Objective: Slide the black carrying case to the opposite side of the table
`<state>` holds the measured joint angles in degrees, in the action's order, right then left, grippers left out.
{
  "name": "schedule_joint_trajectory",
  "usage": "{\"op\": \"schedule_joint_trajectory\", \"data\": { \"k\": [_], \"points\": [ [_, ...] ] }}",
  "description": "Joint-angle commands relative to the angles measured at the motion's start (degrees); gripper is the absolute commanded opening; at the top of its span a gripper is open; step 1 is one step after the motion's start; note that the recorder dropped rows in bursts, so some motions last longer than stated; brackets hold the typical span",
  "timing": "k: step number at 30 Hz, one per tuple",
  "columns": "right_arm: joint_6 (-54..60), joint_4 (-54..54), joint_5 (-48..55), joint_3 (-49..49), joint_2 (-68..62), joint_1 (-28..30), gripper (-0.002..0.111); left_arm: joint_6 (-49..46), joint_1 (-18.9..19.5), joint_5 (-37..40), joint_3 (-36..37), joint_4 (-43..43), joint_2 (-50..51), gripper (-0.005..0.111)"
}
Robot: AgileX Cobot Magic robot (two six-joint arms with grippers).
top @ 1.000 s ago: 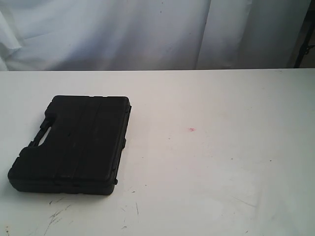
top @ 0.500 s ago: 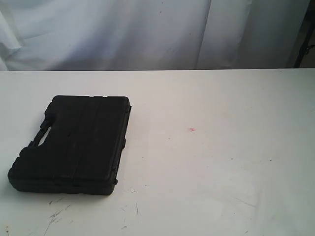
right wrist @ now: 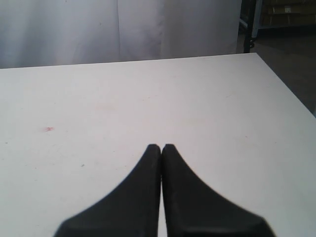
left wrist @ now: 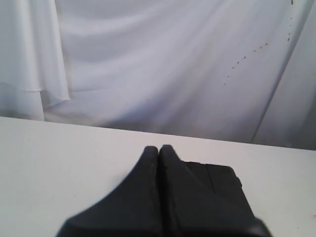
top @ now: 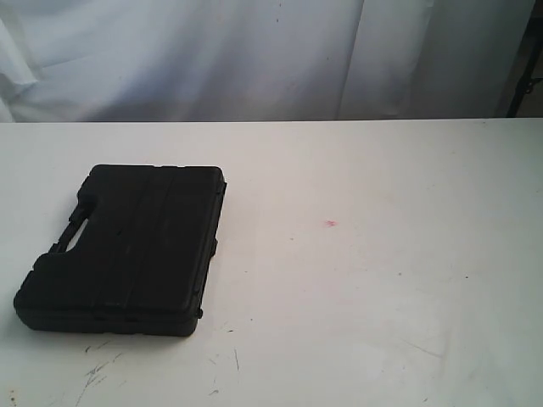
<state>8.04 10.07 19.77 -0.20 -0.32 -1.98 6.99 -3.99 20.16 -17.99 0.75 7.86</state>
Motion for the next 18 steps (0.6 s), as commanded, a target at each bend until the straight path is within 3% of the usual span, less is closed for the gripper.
{"op": "schedule_joint_trajectory", "data": {
  "k": [1, 8, 18],
  "points": [
    [-0.30, 0.07, 0.05, 0.20, 0.32, 0.29, 0.000, 0.38, 0.05, -2.12, 5.18, -2.60, -2.46, 0.000],
    [-0.30, 0.07, 0.05, 0.20, 0.32, 0.29, 0.000, 0.49, 4.81, -2.12, 11.05, -1.12, -5.87, 0.000],
    [-0.50, 0.07, 0.05, 0.20, 0.32, 0.29, 0.000, 0.60, 4.01, -0.57, 16.49, 0.60, -7.86, 0.000]
  ]
}}
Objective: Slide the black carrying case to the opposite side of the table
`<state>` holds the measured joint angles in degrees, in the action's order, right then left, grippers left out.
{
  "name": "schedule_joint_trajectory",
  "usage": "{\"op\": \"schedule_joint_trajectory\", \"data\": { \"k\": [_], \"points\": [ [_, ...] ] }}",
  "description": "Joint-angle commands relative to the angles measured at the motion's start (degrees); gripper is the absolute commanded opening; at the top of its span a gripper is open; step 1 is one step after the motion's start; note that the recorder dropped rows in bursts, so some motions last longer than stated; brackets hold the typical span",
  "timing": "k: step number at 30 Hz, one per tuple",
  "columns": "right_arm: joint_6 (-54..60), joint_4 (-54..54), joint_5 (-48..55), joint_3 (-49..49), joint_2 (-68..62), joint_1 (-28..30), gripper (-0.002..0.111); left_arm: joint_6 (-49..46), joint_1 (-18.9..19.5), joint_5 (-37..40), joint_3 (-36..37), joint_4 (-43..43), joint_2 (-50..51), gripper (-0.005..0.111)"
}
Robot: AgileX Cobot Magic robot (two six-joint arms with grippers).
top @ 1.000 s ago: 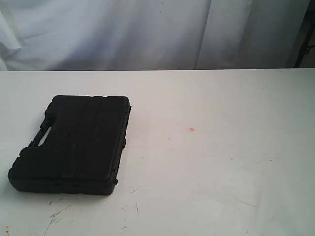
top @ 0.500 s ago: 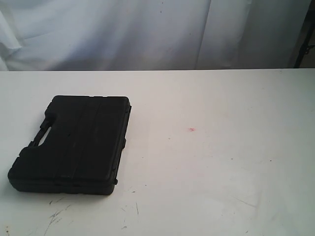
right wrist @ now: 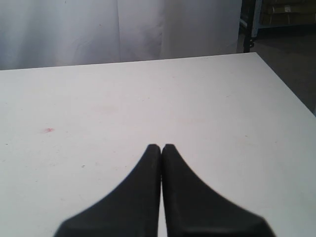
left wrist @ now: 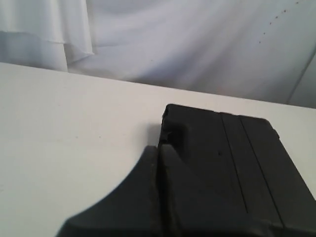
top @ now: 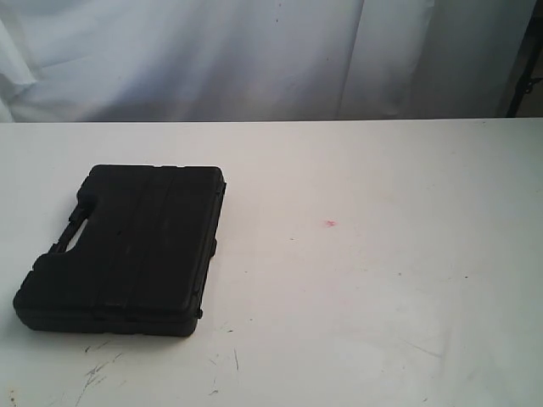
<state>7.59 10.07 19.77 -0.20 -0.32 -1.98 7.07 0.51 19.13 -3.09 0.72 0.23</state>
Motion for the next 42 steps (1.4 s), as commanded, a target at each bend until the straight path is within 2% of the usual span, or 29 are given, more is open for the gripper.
{"op": "schedule_joint_trajectory", "data": {
  "k": [1, 5, 15, 42],
  "points": [
    [-0.05, 0.07, 0.05, 0.20, 0.32, 0.29, 0.000, 0.40, -1.16, 0.69, 1.87, 0.63, -0.23, 0.000],
    [-0.05, 0.07, 0.05, 0.20, 0.32, 0.29, 0.000, 0.40, -3.50, 1.66, 3.09, -0.26, -0.23, 0.000],
    [-0.05, 0.07, 0.05, 0.20, 0.32, 0.29, 0.000, 0.00, -3.49, -0.97, 3.09, -0.72, -0.23, 0.000],
    [-0.54, 0.07, 0.05, 0.20, 0.32, 0.29, 0.000, -0.12, -3.37, -0.97, 3.09, -0.72, -0.23, 0.000]
  ]
}}
